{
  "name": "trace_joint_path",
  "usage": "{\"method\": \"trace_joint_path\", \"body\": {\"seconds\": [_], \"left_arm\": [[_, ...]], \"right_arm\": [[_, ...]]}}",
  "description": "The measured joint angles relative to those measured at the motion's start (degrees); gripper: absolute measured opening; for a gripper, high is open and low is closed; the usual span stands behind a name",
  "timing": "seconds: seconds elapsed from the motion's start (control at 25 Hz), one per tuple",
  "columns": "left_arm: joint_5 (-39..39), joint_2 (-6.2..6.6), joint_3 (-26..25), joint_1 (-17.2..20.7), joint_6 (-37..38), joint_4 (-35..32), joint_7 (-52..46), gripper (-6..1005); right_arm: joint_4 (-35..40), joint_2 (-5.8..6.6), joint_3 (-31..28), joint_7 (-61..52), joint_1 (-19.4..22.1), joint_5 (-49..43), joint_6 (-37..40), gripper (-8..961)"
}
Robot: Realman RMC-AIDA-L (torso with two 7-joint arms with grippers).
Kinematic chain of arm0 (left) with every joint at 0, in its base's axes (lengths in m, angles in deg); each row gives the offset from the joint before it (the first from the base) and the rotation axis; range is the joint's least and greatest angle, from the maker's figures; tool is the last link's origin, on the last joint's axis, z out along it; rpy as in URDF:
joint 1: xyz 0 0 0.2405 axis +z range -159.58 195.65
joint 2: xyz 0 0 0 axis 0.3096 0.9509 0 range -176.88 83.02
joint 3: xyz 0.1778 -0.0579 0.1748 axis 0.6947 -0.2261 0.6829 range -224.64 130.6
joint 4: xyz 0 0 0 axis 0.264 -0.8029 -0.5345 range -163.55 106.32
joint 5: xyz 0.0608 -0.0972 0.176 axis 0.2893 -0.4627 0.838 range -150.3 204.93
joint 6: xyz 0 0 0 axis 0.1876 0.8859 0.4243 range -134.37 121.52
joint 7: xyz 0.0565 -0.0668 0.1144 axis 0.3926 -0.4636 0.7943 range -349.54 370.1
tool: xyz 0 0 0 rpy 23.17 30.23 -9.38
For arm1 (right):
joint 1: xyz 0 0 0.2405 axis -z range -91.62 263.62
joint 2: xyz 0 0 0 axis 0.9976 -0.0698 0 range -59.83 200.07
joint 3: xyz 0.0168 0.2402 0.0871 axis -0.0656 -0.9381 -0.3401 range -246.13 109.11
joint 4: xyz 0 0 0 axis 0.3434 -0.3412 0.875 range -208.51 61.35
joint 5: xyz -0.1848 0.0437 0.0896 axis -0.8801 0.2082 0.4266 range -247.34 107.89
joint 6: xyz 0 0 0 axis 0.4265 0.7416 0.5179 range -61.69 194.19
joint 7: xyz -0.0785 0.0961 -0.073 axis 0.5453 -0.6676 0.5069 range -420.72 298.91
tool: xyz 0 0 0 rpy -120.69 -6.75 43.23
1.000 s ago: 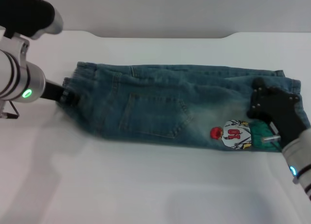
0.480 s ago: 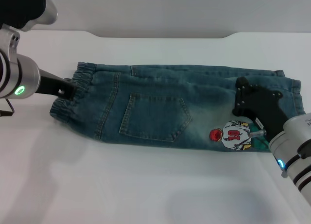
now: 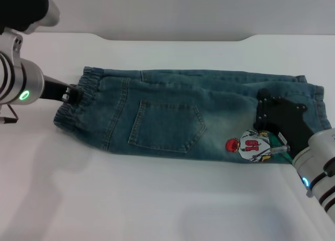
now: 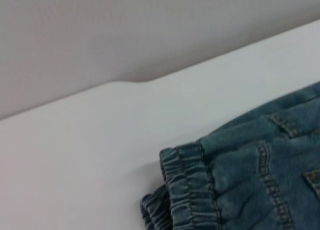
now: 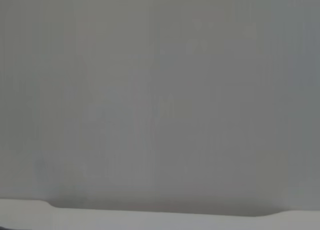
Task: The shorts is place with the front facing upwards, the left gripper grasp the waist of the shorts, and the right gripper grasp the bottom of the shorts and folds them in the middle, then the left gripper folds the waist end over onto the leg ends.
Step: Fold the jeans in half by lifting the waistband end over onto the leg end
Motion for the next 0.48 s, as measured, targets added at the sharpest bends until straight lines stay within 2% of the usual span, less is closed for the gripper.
{"method": "trace_joint_path", "body": {"seconds": [0.28,0.48], "left_arm": [[0.04,0.13,-1.01,-1.58,-0.80,-4.62,1.31,418],[0.04,0.28,-2.91,-3.05,-2.36,-8.55,2.39,546]], "right_arm": [[-0.19,0.09,0.06,-0.01,0.48,-0.01,0.00,-1],[-0.27,0.02,0.06,-0.01,0.47,-0.01,0.01,-1]]}}
